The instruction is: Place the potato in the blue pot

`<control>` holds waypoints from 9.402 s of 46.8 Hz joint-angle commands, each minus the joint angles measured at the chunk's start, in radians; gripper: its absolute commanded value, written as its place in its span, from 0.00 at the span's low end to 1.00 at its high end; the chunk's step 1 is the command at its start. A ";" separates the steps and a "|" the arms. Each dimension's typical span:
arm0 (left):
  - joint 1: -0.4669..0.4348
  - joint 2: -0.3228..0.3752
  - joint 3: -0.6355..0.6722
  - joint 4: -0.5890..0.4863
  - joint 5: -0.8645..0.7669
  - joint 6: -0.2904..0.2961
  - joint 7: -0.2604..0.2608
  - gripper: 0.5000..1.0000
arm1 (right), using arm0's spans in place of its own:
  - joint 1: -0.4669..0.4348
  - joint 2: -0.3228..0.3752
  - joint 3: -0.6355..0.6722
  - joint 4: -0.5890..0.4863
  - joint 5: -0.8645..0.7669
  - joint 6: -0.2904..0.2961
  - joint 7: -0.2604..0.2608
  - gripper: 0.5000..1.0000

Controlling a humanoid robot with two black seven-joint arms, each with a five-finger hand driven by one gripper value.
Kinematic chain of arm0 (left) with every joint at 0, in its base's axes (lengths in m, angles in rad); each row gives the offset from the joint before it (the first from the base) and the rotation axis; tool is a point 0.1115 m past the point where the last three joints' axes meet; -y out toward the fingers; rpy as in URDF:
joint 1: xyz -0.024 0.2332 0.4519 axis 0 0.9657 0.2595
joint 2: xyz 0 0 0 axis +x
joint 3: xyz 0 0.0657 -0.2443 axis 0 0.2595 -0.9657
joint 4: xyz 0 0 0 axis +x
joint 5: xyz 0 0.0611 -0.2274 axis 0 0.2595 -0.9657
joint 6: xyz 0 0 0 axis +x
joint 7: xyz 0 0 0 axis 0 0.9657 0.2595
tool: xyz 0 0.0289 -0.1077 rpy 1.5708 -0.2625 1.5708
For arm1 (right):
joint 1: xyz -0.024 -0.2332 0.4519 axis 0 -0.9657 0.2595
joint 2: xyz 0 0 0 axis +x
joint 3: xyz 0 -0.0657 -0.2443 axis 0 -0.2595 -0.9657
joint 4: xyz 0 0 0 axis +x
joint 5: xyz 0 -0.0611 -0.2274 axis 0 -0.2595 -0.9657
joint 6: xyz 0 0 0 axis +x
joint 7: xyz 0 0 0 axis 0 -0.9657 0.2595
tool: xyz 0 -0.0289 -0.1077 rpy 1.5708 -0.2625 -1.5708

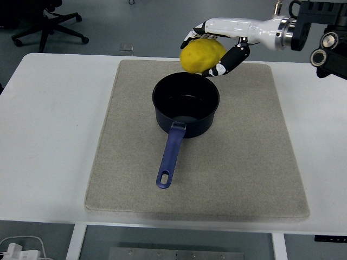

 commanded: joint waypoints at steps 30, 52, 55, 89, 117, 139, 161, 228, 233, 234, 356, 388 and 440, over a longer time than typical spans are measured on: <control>0.001 0.000 0.000 0.000 0.000 0.000 0.000 0.99 | -0.118 0.187 0.001 -0.206 -0.005 0.004 0.002 0.00; -0.001 0.000 0.000 0.000 0.000 -0.001 0.000 0.99 | -0.188 0.227 0.004 -0.231 -0.003 -0.006 0.002 0.00; 0.001 0.000 0.000 0.000 0.000 0.000 0.000 0.99 | -0.188 0.227 0.004 -0.232 -0.002 0.001 0.004 0.01; -0.001 0.000 0.000 0.000 0.000 0.000 0.000 0.99 | -0.202 0.210 0.006 -0.232 0.000 0.030 0.007 0.85; -0.001 0.000 0.000 0.000 0.000 0.000 0.000 0.99 | -0.225 0.120 0.145 -0.235 0.044 0.033 0.004 0.85; -0.001 0.000 0.000 0.000 0.000 -0.001 0.000 0.99 | -0.239 0.061 0.156 -0.461 0.503 0.077 0.000 0.85; -0.001 0.000 0.000 0.000 0.000 0.000 0.000 0.99 | -0.343 -0.029 0.277 -0.484 0.759 0.005 0.002 0.86; -0.002 0.000 0.000 -0.066 0.003 -0.016 0.002 0.99 | -0.576 -0.040 0.399 -0.478 1.047 -0.002 0.000 0.86; -0.002 0.000 0.000 -0.064 0.003 -0.016 0.000 0.99 | -0.589 -0.039 0.402 -0.478 1.049 -0.004 0.000 0.86; -0.002 0.000 0.000 -0.064 0.003 -0.016 0.002 0.99 | -0.589 -0.039 0.403 -0.478 1.047 -0.004 0.000 0.86; -0.010 0.000 -0.011 0.006 0.002 -0.004 0.002 0.99 | -0.604 -0.015 0.405 -0.475 1.046 -0.024 0.000 0.86; -0.010 0.000 -0.011 0.006 0.002 -0.004 0.002 0.99 | -0.601 -0.015 0.405 -0.473 1.046 -0.041 0.000 0.86; -0.010 0.000 -0.011 0.006 0.002 -0.004 0.002 0.99 | -0.581 -0.017 0.406 -0.470 1.046 -0.041 0.000 0.86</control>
